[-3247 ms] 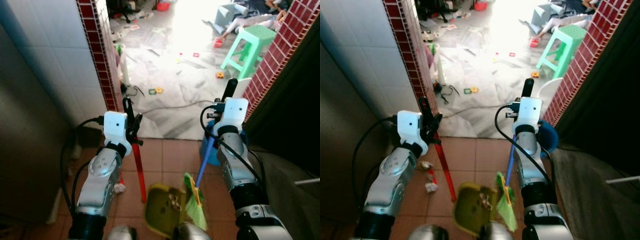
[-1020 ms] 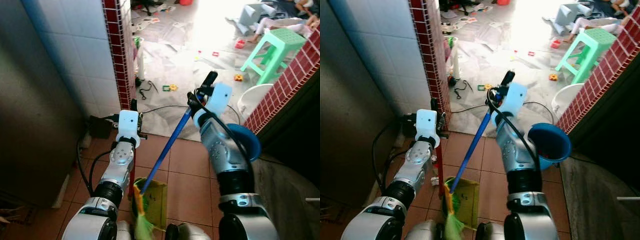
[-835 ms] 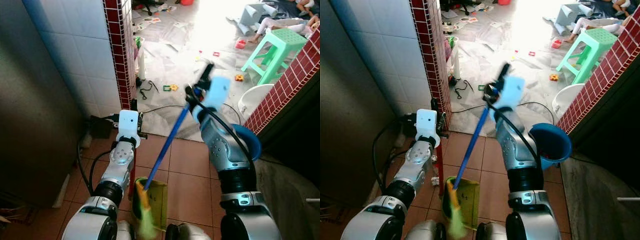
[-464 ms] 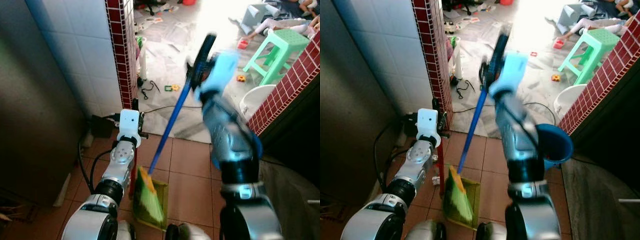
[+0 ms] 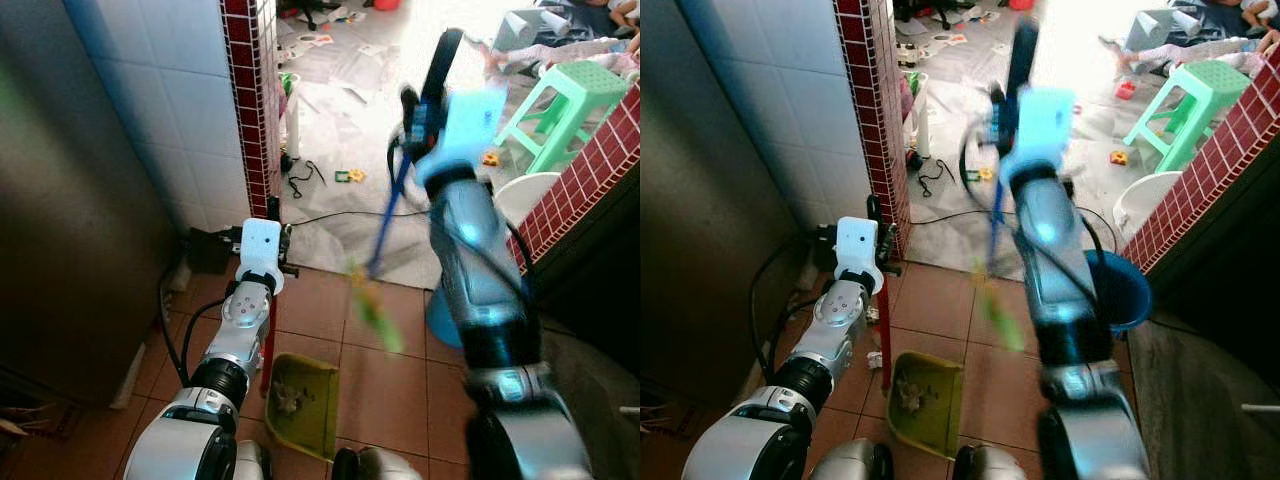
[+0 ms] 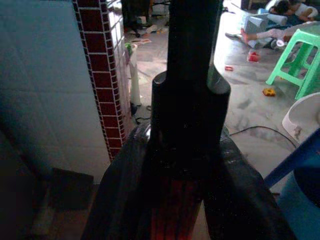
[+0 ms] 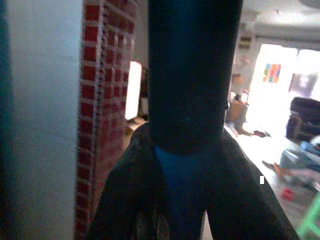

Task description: Sweep floor

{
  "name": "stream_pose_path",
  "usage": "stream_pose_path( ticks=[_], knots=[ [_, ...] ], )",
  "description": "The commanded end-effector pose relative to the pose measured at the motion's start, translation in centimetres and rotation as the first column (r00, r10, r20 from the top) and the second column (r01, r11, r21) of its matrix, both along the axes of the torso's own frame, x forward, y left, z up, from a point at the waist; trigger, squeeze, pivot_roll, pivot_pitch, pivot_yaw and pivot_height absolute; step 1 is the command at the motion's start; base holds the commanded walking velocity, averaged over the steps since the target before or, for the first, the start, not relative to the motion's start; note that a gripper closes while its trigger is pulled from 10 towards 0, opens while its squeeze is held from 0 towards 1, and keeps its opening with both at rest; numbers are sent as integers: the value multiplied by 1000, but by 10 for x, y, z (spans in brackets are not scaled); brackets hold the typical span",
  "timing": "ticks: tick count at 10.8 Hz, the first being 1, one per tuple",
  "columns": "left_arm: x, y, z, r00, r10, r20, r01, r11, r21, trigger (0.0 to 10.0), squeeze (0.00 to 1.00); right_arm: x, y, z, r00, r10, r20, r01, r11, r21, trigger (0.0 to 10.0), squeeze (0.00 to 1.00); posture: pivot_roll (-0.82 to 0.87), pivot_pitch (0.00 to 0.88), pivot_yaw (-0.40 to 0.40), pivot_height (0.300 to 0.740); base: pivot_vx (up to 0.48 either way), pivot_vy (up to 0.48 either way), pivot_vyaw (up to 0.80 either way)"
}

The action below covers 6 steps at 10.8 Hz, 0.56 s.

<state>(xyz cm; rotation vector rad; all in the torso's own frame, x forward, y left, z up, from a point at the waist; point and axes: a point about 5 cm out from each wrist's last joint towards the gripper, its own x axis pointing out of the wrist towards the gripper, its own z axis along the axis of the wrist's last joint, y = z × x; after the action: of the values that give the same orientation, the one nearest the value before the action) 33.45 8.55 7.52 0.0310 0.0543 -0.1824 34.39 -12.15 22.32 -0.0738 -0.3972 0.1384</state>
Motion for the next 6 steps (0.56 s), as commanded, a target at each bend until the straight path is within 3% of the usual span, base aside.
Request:
stream_pose_path(
  ticks=[1,3,5,6],
  knots=[
    [0,-8,3,1000,-25,1,25,997,-67,10000,0,-2,0,-5,1000,-12,10,12,1000,-8,10000,0,-86,25,-24,740,0,0,0],
    [1,-6,22,994,-66,91,72,995,-71,10000,0,-10,-4,-28,997,-60,-49,58,997,-46,10000,0,-84,32,-12,740,0,0,0],
    [0,9,39,987,-61,149,76,992,-99,10000,0,-17,-11,-48,987,-102,-125,98,994,-37,10000,0,-67,42,-7,740,0,0,0],
    [-5,16,44,985,-54,163,73,990,-116,10000,0,-21,-12,-57,984,-114,-139,110,993,-41,10000,0,-49,24,4,740,0,0,-800]
  ],
)
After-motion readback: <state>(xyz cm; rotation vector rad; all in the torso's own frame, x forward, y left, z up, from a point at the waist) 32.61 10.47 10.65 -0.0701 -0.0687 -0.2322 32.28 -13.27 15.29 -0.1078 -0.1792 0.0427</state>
